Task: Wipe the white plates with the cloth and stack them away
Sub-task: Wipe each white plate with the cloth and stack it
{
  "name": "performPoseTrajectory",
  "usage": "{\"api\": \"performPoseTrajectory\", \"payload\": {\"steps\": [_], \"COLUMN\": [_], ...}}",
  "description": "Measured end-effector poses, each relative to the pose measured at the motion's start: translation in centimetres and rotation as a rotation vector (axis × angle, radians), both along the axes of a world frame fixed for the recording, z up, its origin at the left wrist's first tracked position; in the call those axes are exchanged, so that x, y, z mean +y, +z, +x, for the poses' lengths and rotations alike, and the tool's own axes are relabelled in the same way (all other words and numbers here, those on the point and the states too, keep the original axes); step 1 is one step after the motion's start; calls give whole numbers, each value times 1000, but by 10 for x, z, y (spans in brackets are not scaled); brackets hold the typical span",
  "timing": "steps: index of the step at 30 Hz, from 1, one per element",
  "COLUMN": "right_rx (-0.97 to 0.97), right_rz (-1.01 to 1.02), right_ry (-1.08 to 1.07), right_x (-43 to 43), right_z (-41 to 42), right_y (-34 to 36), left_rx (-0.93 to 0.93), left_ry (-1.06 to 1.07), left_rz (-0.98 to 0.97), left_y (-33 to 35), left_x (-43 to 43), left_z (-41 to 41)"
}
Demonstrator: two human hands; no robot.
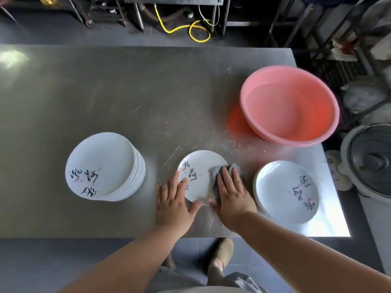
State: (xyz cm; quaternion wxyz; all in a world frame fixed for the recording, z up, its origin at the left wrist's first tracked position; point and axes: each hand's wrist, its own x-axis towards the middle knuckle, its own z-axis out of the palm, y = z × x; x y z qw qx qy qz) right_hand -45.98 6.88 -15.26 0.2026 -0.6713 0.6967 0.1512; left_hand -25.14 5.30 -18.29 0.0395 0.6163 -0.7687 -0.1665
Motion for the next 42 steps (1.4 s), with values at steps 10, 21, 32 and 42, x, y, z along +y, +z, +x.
{"api": "performPoseTrajectory", "payload": {"steps": [10, 21, 32, 42], "right_rx": [-152, -86, -90, -129], "right_rz": [-40, -59, -4, -53], "right_ry": [125, 112, 58, 19], "right_x": [11, 27, 3, -32], "right_z": [-11, 18, 9, -9], "right_y": [8, 2, 5, 6], "left_rx": [-47, -319, -274, -305], "left_ry": [-207, -473, -217, -424], "left_rz": [-92, 106, 164, 40], "left_y": [31, 11, 13, 21], "left_x": [-2, -62, -39, -57], "left_z": [7, 26, 5, 20]}}
